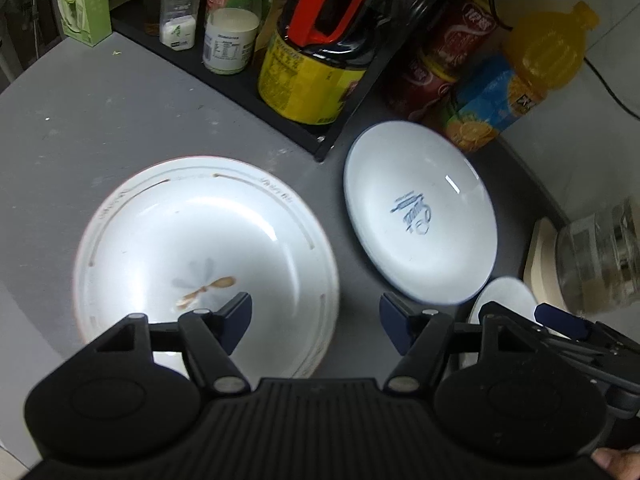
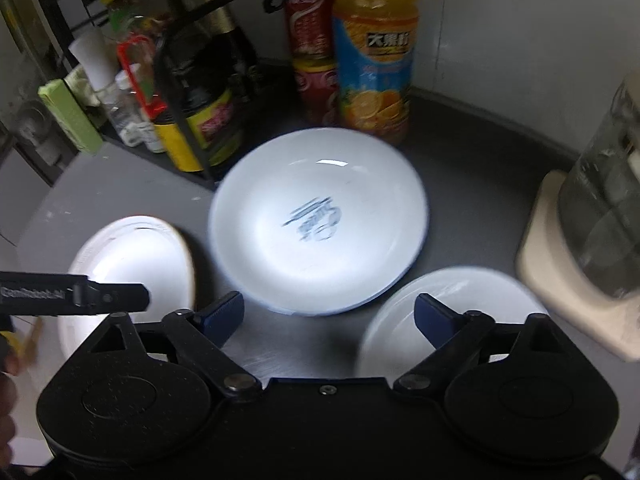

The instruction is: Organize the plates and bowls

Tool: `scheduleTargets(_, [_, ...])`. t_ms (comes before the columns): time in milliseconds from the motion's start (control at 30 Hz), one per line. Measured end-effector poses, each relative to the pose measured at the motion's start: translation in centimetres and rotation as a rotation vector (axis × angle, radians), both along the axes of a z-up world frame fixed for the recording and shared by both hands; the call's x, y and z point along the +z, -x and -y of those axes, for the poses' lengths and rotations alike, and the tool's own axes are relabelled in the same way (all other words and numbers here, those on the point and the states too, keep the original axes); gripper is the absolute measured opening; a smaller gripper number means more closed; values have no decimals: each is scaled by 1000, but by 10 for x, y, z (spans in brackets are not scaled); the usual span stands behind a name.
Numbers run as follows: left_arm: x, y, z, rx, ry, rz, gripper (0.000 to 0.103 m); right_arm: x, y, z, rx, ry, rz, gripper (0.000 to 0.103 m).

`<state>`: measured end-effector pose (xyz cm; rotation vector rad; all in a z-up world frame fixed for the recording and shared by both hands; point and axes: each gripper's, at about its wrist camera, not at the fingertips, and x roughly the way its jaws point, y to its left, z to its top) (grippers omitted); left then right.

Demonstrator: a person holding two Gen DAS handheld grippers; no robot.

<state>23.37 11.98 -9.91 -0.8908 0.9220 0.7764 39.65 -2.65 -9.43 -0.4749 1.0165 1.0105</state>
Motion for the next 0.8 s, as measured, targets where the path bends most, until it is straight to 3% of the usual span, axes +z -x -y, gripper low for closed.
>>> scheduleTargets(200, [-12,-20,-5,24,-22,42,59,-13,-24,-7,-40,-2,14,72])
scheduleTargets(367, [-20,-34,-17,26,-46,63,43,-32,-39,-15,-96,20,40,62])
scheduleTargets(567, [-29,-47,-38,13,-80,74,39,-46,-57,-22,-140,33,57,60])
scheduleTargets(800, [-50,-59,-59,10,-52,60,31,-62,-76,-35,-152,60,53,57])
